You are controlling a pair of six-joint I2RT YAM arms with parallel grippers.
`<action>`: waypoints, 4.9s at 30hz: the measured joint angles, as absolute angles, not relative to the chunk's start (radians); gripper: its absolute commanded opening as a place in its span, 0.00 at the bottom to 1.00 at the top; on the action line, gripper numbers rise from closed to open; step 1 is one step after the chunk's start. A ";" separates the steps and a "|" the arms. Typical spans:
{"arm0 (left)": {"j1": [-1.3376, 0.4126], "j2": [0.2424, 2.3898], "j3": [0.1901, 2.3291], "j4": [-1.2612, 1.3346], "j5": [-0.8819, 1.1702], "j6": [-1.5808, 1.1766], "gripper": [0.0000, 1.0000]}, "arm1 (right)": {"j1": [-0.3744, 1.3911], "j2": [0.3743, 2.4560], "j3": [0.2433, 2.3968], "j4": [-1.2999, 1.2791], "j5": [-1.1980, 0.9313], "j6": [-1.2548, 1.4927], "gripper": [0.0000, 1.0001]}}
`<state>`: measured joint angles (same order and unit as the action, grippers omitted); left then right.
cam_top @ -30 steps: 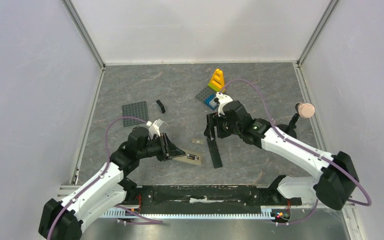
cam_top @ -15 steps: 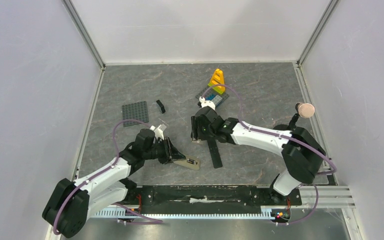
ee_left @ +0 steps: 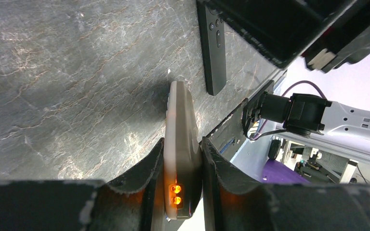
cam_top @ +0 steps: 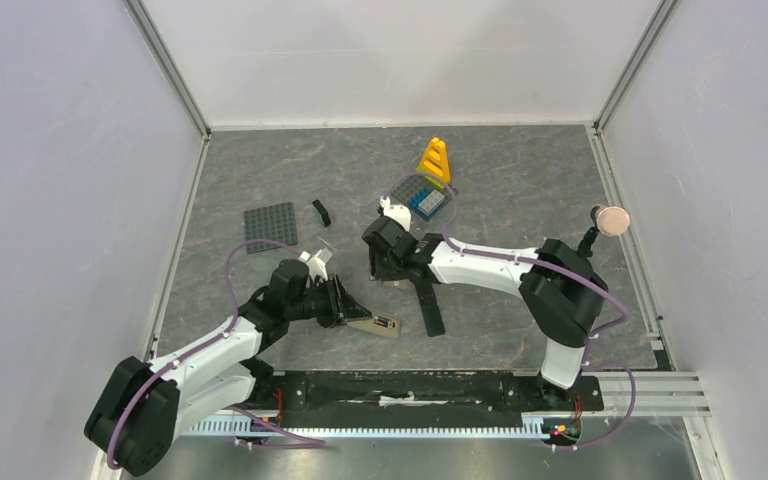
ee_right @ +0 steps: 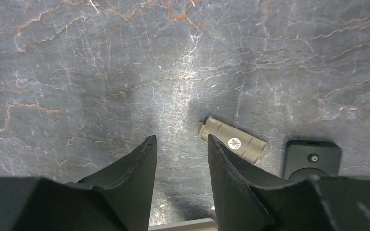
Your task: Load the batteries into the remote control
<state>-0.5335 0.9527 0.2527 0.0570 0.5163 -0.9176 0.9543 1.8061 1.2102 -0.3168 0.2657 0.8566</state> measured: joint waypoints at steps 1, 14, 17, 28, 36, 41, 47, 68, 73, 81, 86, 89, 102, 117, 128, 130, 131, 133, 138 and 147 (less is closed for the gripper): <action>-0.533 0.953 0.252 0.059 0.516 -0.918 0.02 | 0.960 1.813 1.214 -0.319 0.270 0.862 0.41; -0.533 0.927 0.234 0.063 0.516 -0.918 0.02 | 0.979 1.883 1.216 -0.341 0.331 0.960 0.28; -0.533 0.921 0.231 0.063 0.516 -0.918 0.02 | 0.979 1.894 1.217 -0.343 0.342 0.970 0.28; -0.533 0.907 0.222 0.064 0.516 -0.918 0.02 | 0.979 1.914 1.226 -0.346 0.354 0.992 0.18; -0.533 0.902 0.221 0.062 0.516 -0.918 0.02 | 0.979 1.916 1.226 -0.347 0.356 0.994 0.00; -0.533 0.899 0.219 0.062 0.515 -0.918 0.02 | 0.979 1.914 1.226 -0.347 0.350 0.987 0.00; -0.533 0.876 0.216 0.057 0.515 -0.918 0.02 | 0.974 1.799 1.206 -0.352 0.313 0.962 0.00; -0.533 0.662 0.218 0.300 0.498 -1.245 0.02 | 0.933 1.091 0.931 -0.070 -0.037 1.058 0.00; -0.533 0.665 0.219 0.404 0.498 -1.353 0.02 | 0.933 1.061 0.849 0.077 -0.150 1.214 0.00; -0.533 0.646 0.219 0.540 0.495 -1.489 0.02 | 0.925 0.995 0.777 0.174 -0.218 1.367 0.00; -0.533 0.643 0.191 0.641 0.488 -1.559 0.02 | 0.908 0.958 0.742 0.231 -0.231 1.423 0.00; -0.533 0.643 0.168 0.670 0.480 -1.585 0.02 | 0.900 0.950 0.709 0.257 -0.236 1.457 0.02; -0.533 0.642 0.147 0.688 0.472 -1.616 0.02 | 0.859 0.890 0.638 0.288 -0.236 1.516 0.19; -0.533 0.640 0.140 0.683 0.472 -1.627 0.02 | 0.807 0.852 0.614 0.267 -0.236 1.519 0.27; -0.533 0.635 0.140 0.656 0.472 -1.626 0.02 | 0.782 0.823 0.610 0.199 -0.236 1.507 0.28; -0.533 0.635 0.140 0.645 0.472 -1.626 0.02 | 0.781 0.820 0.609 0.186 -0.236 1.499 0.28; -0.533 0.635 0.140 0.640 0.472 -1.626 0.02 | 0.780 0.818 0.609 0.180 -0.236 1.494 0.29; -0.533 0.635 0.140 0.630 0.472 -1.626 0.02 | 0.776 0.816 0.609 0.168 -0.238 1.483 0.29; -0.533 0.640 0.140 0.623 0.472 -1.626 0.02 | 0.764 0.810 0.609 0.149 -0.263 1.443 0.30; -0.533 0.641 0.140 0.604 0.460 -1.626 0.02 | 0.735 0.775 0.572 0.142 -0.311 1.390 0.29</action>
<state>-0.5335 0.6415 0.1402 0.6044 0.4603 -1.6257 0.7353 0.7746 0.5720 0.1417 -0.3107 1.3903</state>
